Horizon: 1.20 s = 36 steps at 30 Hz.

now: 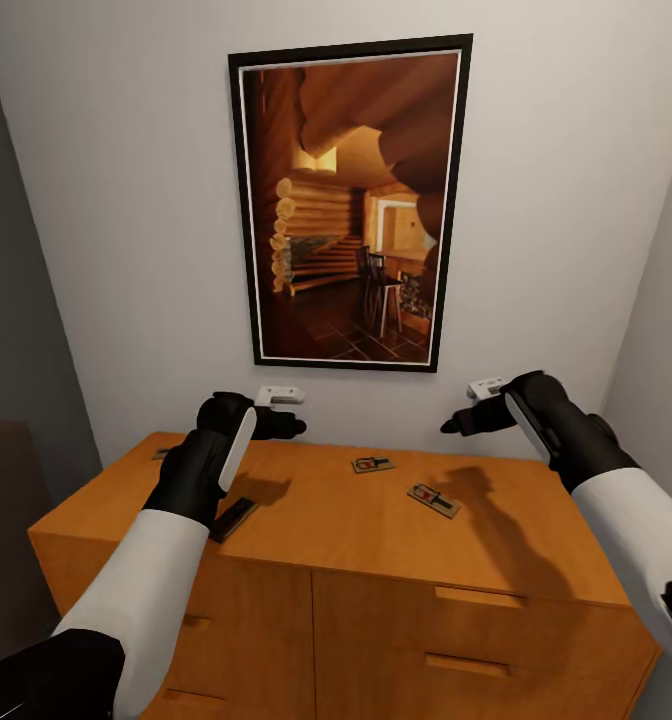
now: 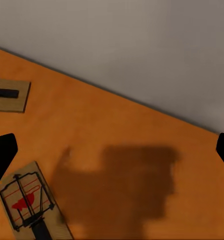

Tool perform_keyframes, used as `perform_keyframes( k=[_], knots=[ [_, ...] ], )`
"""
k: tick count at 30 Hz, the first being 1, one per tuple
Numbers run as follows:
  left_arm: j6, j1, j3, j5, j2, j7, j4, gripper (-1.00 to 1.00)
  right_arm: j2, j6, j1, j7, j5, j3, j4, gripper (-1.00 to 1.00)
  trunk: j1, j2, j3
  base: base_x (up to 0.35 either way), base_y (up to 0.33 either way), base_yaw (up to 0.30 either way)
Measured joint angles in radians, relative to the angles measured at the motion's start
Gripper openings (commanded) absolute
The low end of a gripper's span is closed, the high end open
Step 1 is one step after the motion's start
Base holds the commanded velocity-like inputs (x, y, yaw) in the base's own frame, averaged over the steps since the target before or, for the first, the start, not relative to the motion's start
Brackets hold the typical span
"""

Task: Take the four mousetraps from the cabinet in the bathroom and place them on the bathroom floor. Make sure all four end up on the same floor surface, and ensure that at least two of them are either under or directly next to the same bathroom sink.

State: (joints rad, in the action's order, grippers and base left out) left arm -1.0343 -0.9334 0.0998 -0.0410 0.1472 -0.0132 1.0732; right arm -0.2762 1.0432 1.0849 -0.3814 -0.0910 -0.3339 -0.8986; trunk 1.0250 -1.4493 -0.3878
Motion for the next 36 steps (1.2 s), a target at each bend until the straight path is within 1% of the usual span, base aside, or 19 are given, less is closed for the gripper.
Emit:
perform_keyframes(
  k=[9,10,21,27,36],
  knots=[
    [0.0,0.0,0.0,0.0,0.0,0.0,-0.003,1.0,0.025,0.0,0.0,-0.001,0.0,0.001,0.027,1.0,0.0,0.0,0.0,0.0,0.0,0.0],
    [0.0,0.0,0.0,0.0,0.0,0.0,-0.003,1.0,0.031,0.0,0.0,-0.001,0.0,0.001,0.055,1.0,0.0,0.0,0.0,0.0,0.0,0.0],
    [0.0,0.0,-0.001,0.001,0.0,0.001,-0.003,1.0,0.036,0.0,0.0,-0.014,0.0,0.001,0.09,1.0,0.0,0.0,0.0,0.0,0.0,0.0],
    [0.0,0.0,-0.001,0.001,0.0,0.001,-0.004,1.0,0.049,0.0,-0.002,-0.038,0.0,0.001,0.096,1.0,0.0,0.0,0.0,0.0,0.0,0.0],
    [0.0,0.0,-0.001,0.002,0.0,0.002,-0.005,1.0,0.06,0.0,-0.005,-0.046,0.001,0.001,0.109,1.0,0.0,0.0,0.0,0.0,0.0,0.0]
  ],
)
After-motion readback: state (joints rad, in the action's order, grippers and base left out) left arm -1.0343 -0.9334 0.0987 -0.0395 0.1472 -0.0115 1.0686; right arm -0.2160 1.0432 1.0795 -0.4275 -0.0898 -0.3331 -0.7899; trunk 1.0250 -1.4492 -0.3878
